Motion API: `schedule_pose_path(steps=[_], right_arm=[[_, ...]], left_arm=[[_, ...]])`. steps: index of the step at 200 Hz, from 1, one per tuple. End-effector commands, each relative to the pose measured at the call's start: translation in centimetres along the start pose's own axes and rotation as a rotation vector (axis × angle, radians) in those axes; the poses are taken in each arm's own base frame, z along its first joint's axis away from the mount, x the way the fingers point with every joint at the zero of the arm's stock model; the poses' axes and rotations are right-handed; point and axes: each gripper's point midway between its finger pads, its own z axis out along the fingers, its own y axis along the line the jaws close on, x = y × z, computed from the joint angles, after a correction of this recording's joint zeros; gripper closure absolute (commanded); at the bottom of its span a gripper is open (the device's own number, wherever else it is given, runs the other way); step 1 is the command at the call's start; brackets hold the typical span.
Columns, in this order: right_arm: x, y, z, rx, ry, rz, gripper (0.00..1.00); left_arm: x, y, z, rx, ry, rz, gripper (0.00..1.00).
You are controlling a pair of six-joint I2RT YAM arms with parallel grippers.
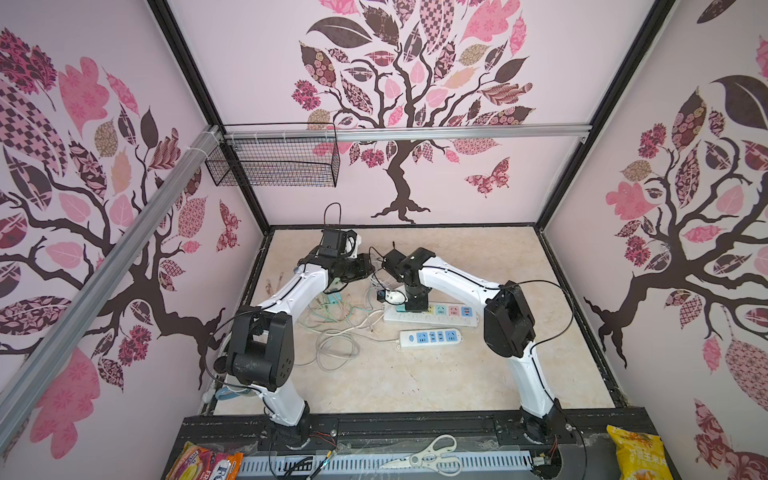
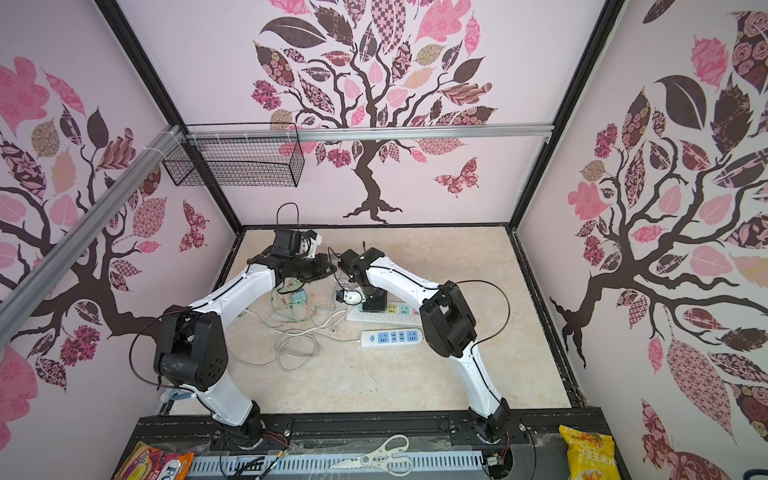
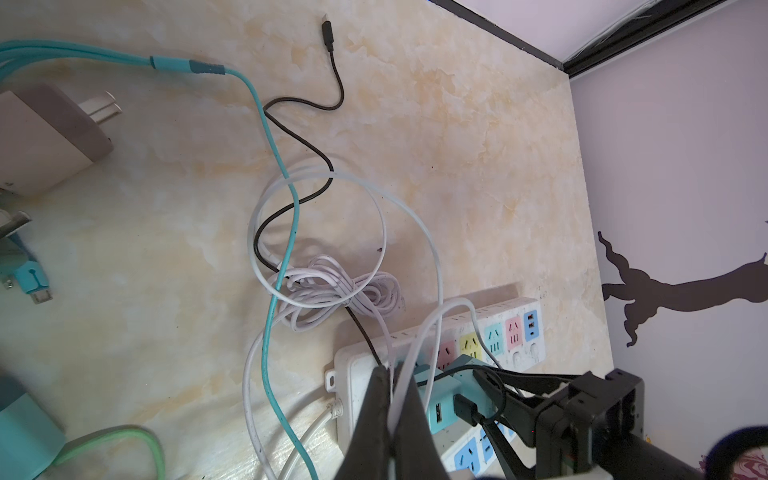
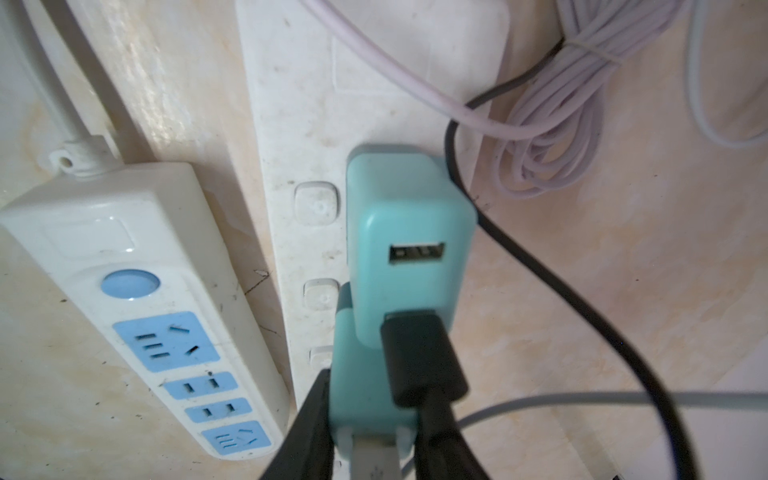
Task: Insert the plug
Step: 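Push the teal charger prongs into the strip socket, then open the right gripper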
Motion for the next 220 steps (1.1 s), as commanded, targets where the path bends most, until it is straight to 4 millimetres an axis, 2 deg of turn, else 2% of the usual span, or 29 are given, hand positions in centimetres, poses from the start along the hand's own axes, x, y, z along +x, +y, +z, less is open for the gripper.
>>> schedule_pose_path(steps=[1, 28, 51, 78, 111, 137, 173, 195, 214, 220], right_arm=[[0.0, 2.5, 5.1, -0.134, 0.094, -0.033, 0.92], [-0.9, 1.9, 6.8, -0.124, 0.105, -0.023, 0.84], [-1.6, 1.8, 6.1, -0.123, 0.062, -0.035, 0.80], [-2.1, 1.7, 4.8, -0.104, 0.005, -0.063, 0.82], [-1.6, 1.9, 5.7, -0.114, 0.016, -0.077, 0.81], [-1.8, 1.3, 5.6, -0.087, 0.008, -0.068, 0.73], [-2.6, -0.3, 1.5, -0.002, -0.090, -0.050, 0.60], [-2.9, -1.9, -2.5, 0.107, -0.185, -0.023, 0.52], [-3.1, -2.2, -6.0, 0.182, -0.304, -0.014, 0.26], [-3.1, -2.1, -7.4, 0.204, -0.348, -0.019, 0.03]], left_arm=[[0.1, 0.2, -0.2, 0.006, -0.013, 0.005, 1.00], [0.1, 0.2, -0.1, 0.006, -0.008, 0.003, 1.00], [0.2, 0.3, 0.0, 0.007, -0.004, 0.004, 1.00], [0.3, 0.3, 0.2, 0.010, 0.003, -0.001, 1.00], [0.4, 0.4, 0.2, 0.009, 0.005, -0.001, 1.00], [0.3, 0.4, 0.2, 0.005, 0.005, -0.002, 1.00], [0.3, 0.5, 0.2, -0.002, 0.009, -0.001, 1.00], [0.1, 0.7, -0.1, -0.021, 0.002, 0.015, 1.00], [-0.3, 0.8, -0.4, -0.041, -0.008, 0.042, 1.00], [-0.6, 0.9, -0.5, -0.044, -0.017, 0.043, 1.00]])
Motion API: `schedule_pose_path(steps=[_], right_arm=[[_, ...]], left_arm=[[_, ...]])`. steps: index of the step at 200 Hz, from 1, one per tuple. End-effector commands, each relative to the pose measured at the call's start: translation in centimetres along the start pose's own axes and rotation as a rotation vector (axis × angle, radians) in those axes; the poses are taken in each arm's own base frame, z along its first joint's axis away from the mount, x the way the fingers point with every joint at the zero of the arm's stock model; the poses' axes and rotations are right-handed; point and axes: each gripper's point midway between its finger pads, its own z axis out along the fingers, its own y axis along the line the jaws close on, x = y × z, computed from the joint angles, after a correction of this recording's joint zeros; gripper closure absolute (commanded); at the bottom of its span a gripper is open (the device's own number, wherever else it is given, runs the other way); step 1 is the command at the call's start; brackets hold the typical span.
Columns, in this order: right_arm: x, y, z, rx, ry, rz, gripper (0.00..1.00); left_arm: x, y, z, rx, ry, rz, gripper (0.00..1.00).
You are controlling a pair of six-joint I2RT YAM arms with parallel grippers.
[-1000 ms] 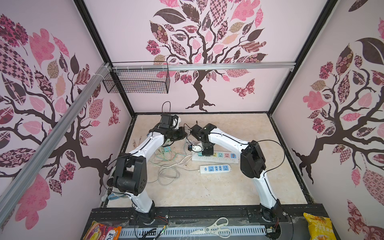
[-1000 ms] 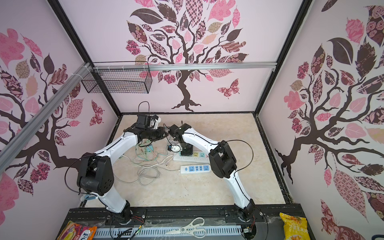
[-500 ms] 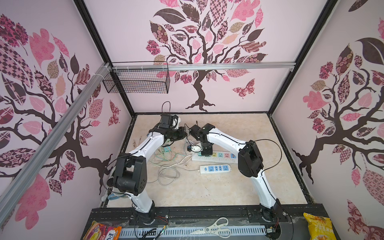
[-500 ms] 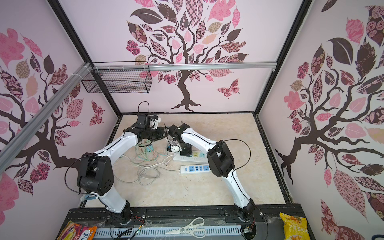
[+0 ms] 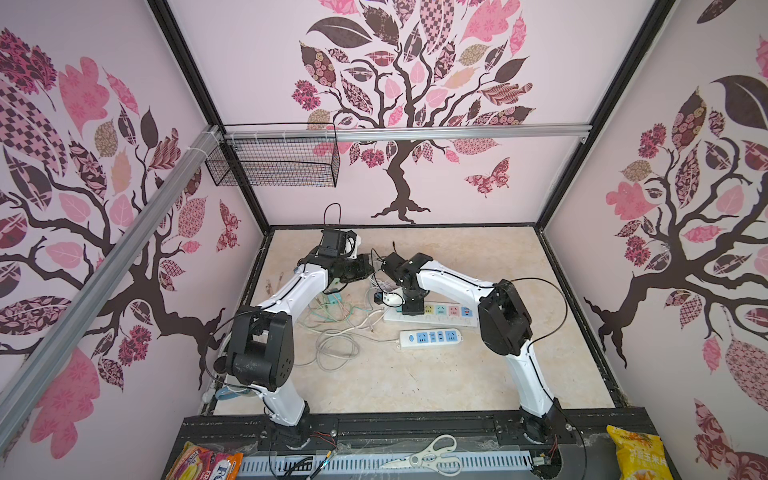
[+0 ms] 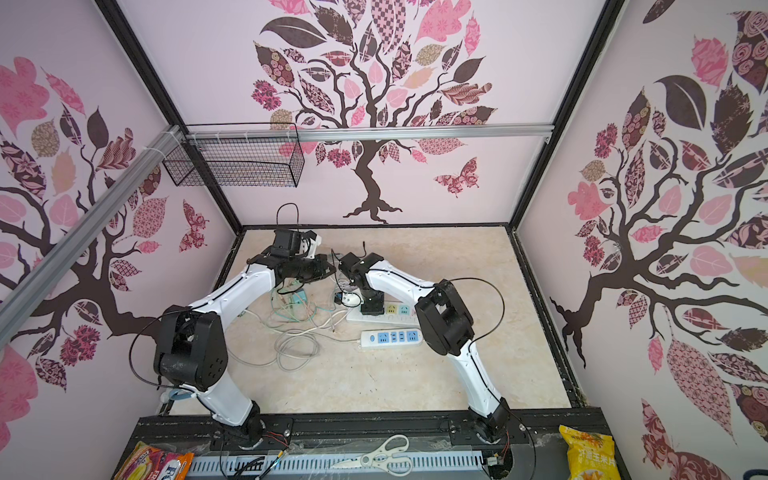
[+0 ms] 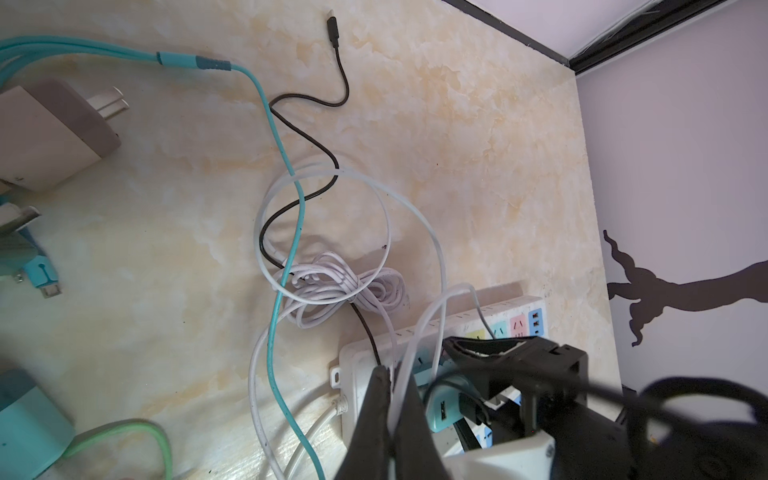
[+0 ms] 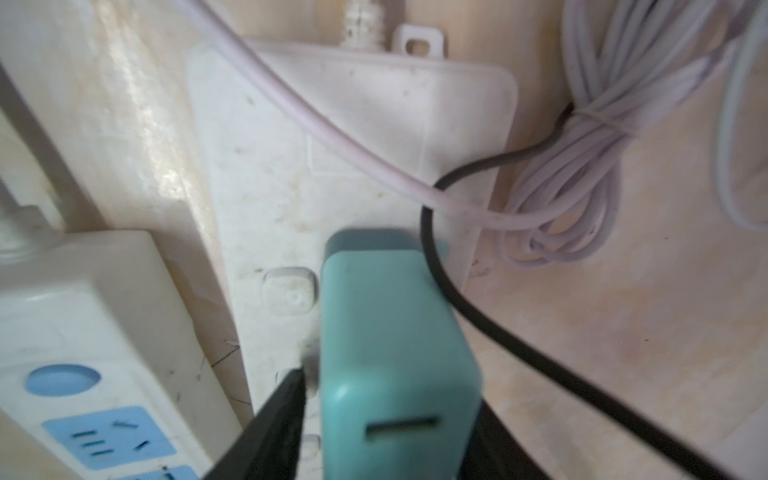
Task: Insert the plug
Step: 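Push the teal charger prongs into the strip socket, then open the right gripper, then raise the right gripper away from the strip while left gripper moves over the charger pile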
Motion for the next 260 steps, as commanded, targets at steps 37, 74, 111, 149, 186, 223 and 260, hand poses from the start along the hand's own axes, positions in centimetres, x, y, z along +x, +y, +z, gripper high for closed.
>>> schedule_pose_path(steps=[37, 74, 111, 149, 186, 223, 260], right_arm=[[-2.2, -0.9, -15.1, 0.275, -0.538, 0.041, 0.01], [-0.3, -2.4, -21.9, 0.446, -0.983, 0.309, 0.00], [7.3, -6.8, -25.5, 0.681, -1.247, 1.032, 0.00], [11.6, -5.5, -24.1, 0.691, -1.320, 1.338, 0.00], [13.0, -4.7, -23.0, 0.701, -1.286, 1.401, 0.00], [13.3, -4.3, -21.9, 0.682, -1.272, 1.431, 0.00], [13.4, -4.3, -21.5, 0.678, -1.258, 1.445, 0.00]], left_arm=[[-2.4, -0.3, -0.8, -0.030, -0.037, 0.090, 1.00], [-4.4, -2.3, -1.3, -0.076, -0.051, 0.260, 1.00], [-7.1, -4.7, -1.2, -0.046, -0.097, 0.389, 1.00], [-9.5, -7.4, -0.1, 0.064, -0.145, 0.497, 1.00], [-11.9, -9.8, 0.3, 0.129, -0.216, 0.596, 1.00], [-14.2, -12.8, 0.2, 0.224, -0.317, 0.708, 1.00], [-13.9, -12.6, 3.4, 0.246, -0.283, 0.762, 1.00]])
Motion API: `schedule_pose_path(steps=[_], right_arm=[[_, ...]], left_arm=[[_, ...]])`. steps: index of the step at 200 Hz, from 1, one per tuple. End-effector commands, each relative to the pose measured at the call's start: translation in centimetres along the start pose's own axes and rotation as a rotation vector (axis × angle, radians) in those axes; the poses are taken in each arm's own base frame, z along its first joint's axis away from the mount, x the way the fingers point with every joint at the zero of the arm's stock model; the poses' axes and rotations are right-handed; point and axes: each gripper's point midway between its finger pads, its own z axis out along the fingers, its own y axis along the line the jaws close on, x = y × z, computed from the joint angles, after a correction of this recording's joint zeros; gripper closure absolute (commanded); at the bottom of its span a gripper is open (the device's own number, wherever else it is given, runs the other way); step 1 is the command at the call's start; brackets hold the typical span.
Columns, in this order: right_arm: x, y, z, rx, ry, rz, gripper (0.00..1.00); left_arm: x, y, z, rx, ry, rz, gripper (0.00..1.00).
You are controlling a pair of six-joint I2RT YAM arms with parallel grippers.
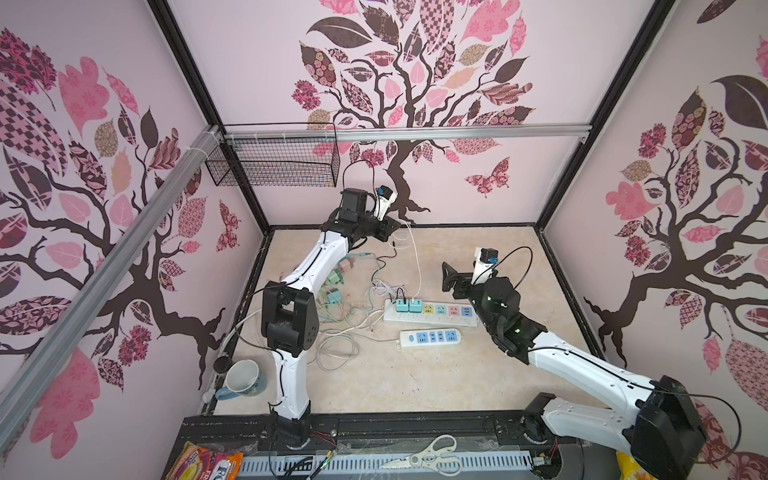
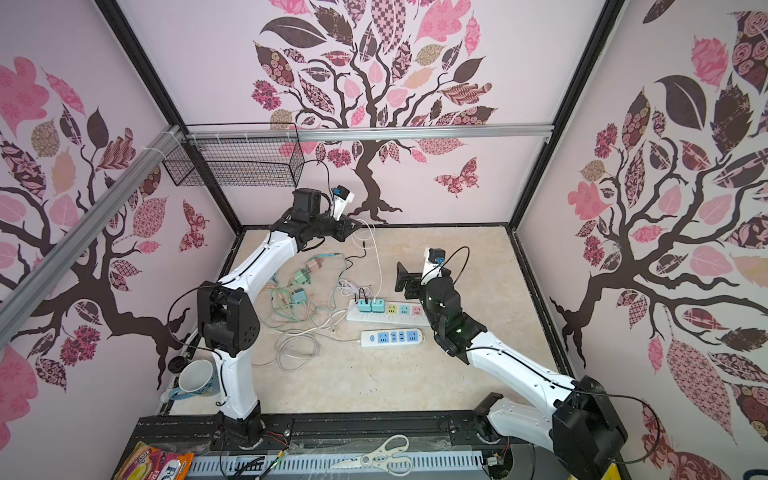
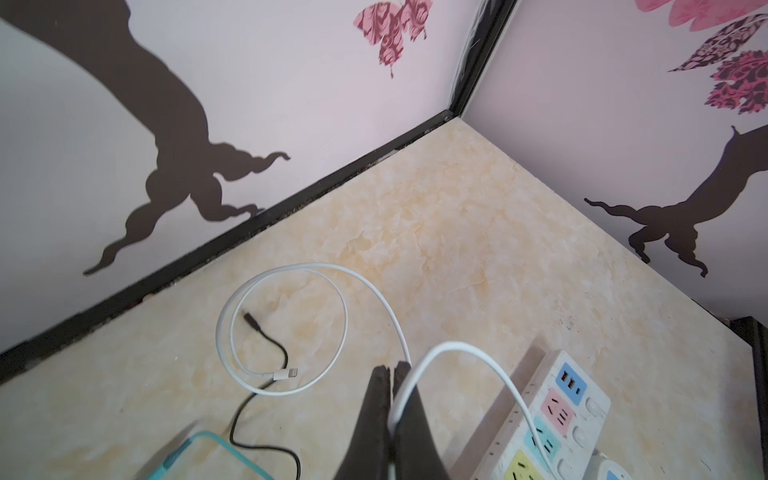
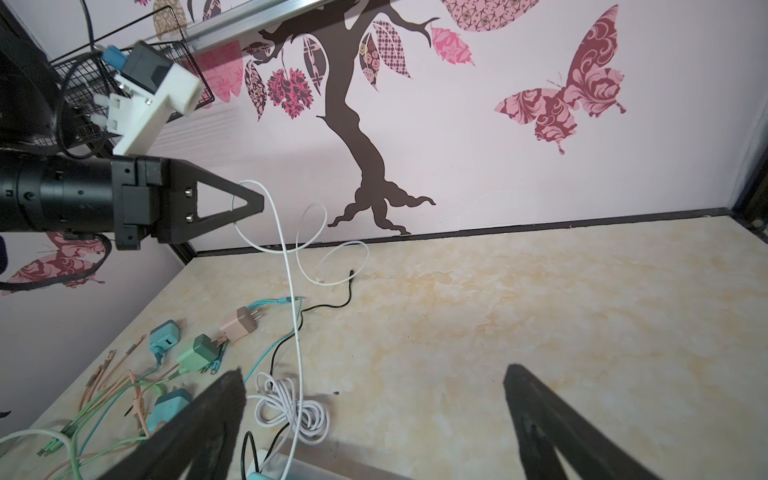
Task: Insert the plug
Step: 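Raise the right gripper away from the strip while left gripper moves over the charger pile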
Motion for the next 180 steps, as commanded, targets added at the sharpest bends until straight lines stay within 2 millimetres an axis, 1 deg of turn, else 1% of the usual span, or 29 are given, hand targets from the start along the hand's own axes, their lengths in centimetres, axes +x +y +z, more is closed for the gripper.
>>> schedule_pose_path(steps=[1, 21, 30, 43, 54, 72, 93, 100, 104, 107, 108, 110, 124, 136, 143, 145, 147, 168, 180], right_arm=[[-1.3, -0.4, -0.4, 0.018, -0.039, 0.042, 0.00], [-1.3, -0.5, -0.4, 0.028, -0.031, 0.041, 0.00], [-1.3, -0.6, -0.4, 0.035, -0.027, 0.040, 0.00], [-1.2, -0.8, -0.4, 0.044, -0.023, 0.039, 0.00], [-1.1, -1.0, -0.5, 0.054, -0.020, 0.037, 0.00], [-0.9, -1.4, -0.7, 0.073, -0.018, 0.025, 0.00], [-0.6, -2.1, -0.8, 0.102, -0.017, 0.016, 0.00], [-0.5, -2.2, -0.8, 0.105, -0.018, 0.015, 0.00], [-0.4, -2.2, -0.8, 0.106, -0.019, 0.015, 0.00], [-0.4, -2.2, -0.8, 0.106, -0.019, 0.016, 0.00], [-0.4, -2.3, -0.8, 0.108, -0.019, 0.016, 0.00], [-0.3, -2.3, -0.8, 0.110, -0.020, 0.018, 0.00], [0.1, -2.7, -0.7, 0.121, -0.014, 0.051, 0.00], [0.8, -3.3, -0.4, 0.109, 0.009, 0.121, 0.00], [1.3, -4.1, -0.2, 0.107, 0.030, 0.177, 0.00], [1.5, -4.3, -0.1, 0.110, 0.037, 0.199, 0.00], [1.7, -4.5, 0.1, 0.104, 0.047, 0.218, 0.00], [4.0, -6.8, 1.1, 0.091, 0.143, 0.400, 0.00], [5.1, -7.8, 1.4, 0.105, 0.175, 0.453, 0.00]], left_arm=[[-1.0, 0.0, 1.7, 0.035, -0.037, 0.083, 1.00], [1.8, 1.0, 3.3, 0.034, 0.055, 0.062, 1.00], [2.7, 1.3, 3.7, 0.036, 0.086, 0.054, 1.00], [3.7, 1.7, 3.9, 0.022, 0.125, 0.053, 0.86], [4.0, 1.8, 3.4, 0.008, 0.150, 0.058, 0.76], [3.9, 2.0, 2.1, -0.037, 0.169, 0.081, 0.60], [3.8, 2.0, 0.3, -0.094, 0.181, 0.116, 0.36], [3.6, 2.0, -0.4, -0.118, 0.181, 0.123, 0.30], [3.6, 2.1, -0.8, -0.132, 0.179, 0.127, 0.28], [3.1, 2.1, -1.2, -0.144, 0.168, 0.134, 0.26], [3.6, 2.1, -1.2, -0.146, 0.178, 0.129, 0.25], [3.9, 2.2, -1.3, -0.152, 0.183, 0.125, 0.24], [3.7, 2.4, -2.7, -0.199, 0.156, 0.114, 0.17], [3.2, 2.5, -3.9, -0.229, 0.111, 0.088, 0.12], [3.1, 2.5, -4.5, -0.245, 0.093, 0.067, 0.10], [2.9, 2.5, -4.7, -0.251, 0.084, 0.064, 0.04], [2.9, 2.6, -4.9, -0.261, 0.080, 0.056, 0.02], [2.8, 4.2, -7.0, -0.414, 0.027, -0.055, 0.02], [2.9, 5.0, -8.2, -0.487, -0.032, -0.131, 0.02]])
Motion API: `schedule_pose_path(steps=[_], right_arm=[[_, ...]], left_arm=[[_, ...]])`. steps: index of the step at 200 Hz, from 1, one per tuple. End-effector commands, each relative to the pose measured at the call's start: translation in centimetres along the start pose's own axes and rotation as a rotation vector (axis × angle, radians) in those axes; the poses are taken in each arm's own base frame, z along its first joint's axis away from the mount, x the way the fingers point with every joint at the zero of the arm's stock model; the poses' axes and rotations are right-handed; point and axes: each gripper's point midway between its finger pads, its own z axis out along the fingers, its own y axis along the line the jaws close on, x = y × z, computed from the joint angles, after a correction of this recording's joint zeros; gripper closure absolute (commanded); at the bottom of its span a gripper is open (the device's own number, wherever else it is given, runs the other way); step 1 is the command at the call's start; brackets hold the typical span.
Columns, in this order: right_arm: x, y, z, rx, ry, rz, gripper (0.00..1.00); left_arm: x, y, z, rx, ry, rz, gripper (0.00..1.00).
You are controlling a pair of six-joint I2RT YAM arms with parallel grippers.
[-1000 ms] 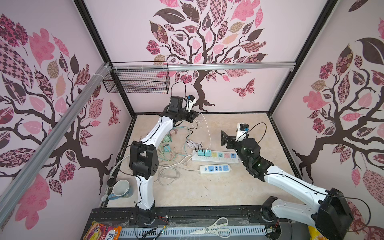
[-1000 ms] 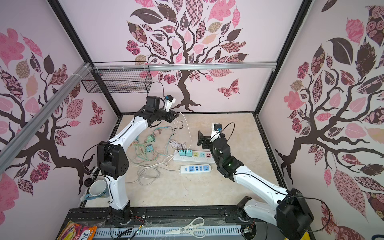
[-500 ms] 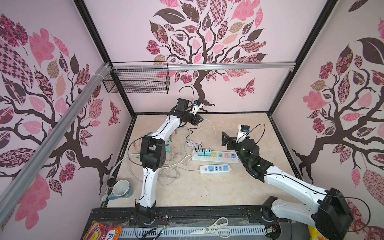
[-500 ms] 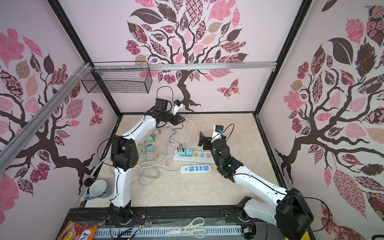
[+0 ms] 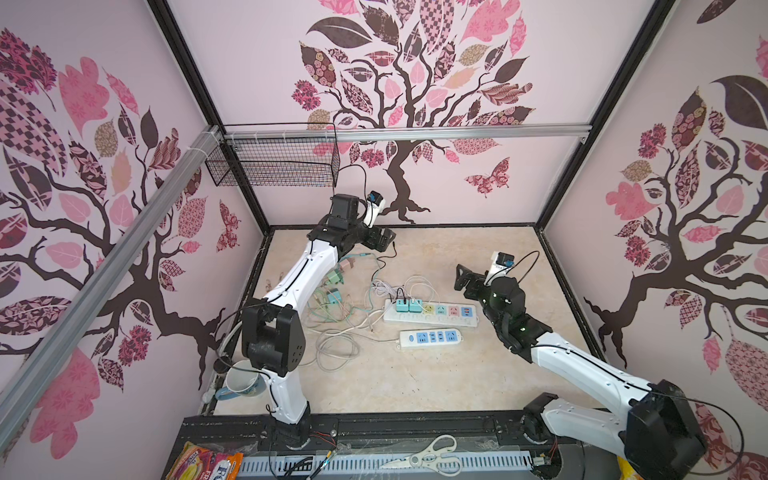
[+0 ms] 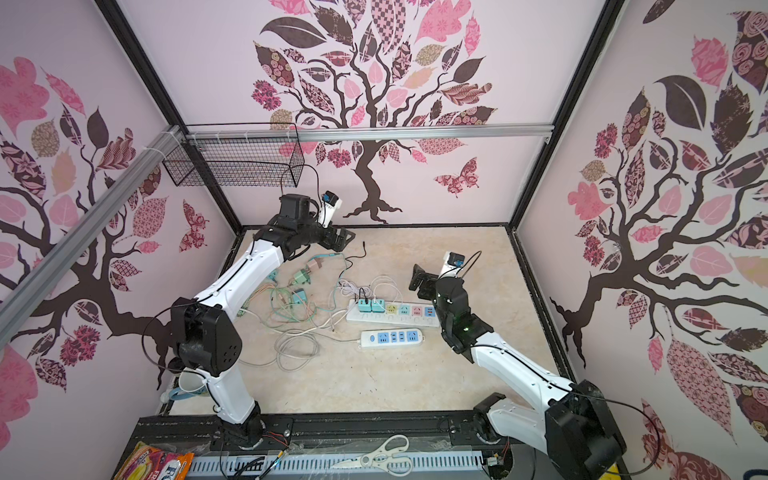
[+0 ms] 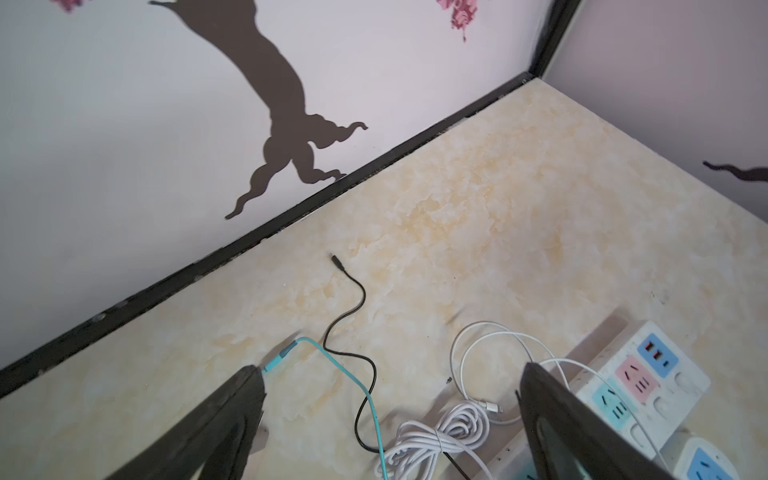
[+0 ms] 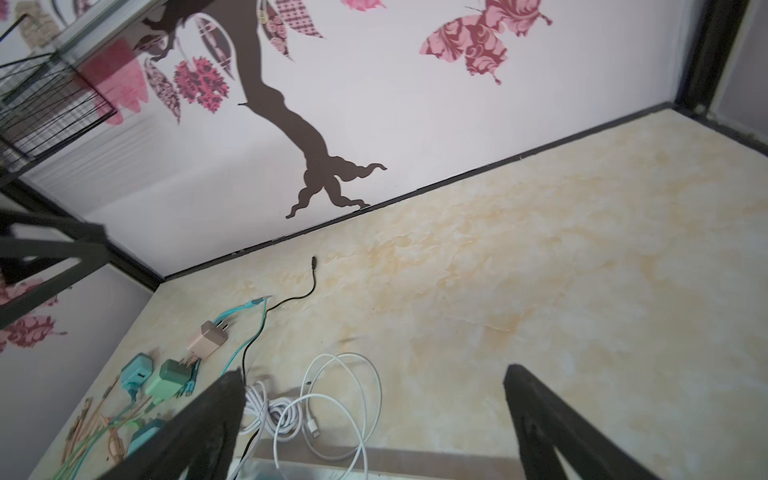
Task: Insert the plug
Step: 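Raise the right gripper away from the strip while left gripper moves over the charger pile, then lower the left gripper onto the pale green charger and close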
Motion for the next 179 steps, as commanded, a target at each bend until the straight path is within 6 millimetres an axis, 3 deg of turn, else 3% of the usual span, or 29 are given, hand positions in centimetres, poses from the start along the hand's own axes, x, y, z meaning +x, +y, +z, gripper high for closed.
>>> schedule_pose_path(steps=[1, 41, 96, 136, 179], right_arm=[[2.3, -1.2, 0.9, -0.028, 0.123, 0.196, 0.00], [4.2, -2.4, 1.1, 0.004, 0.159, 0.232, 0.00], [7.6, -5.1, 0.9, 0.102, 0.223, 0.282, 0.00], [10.3, -7.1, 0.2, 0.172, 0.288, 0.303, 0.00], [11.5, -8.2, -0.4, 0.215, 0.320, 0.297, 0.00]], left_arm=[[0.8, 3.2, -0.9, -0.189, -0.067, -0.178, 0.02], [3.7, 4.5, -3.1, -0.308, -0.086, -0.351, 0.02], [8.3, 4.6, -4.6, -0.354, -0.023, -0.457, 0.02], [12.0, 4.6, -5.9, -0.354, 0.085, -0.637, 0.02], [17.0, 7.4, -7.2, -0.455, 0.246, -0.704, 0.02]])
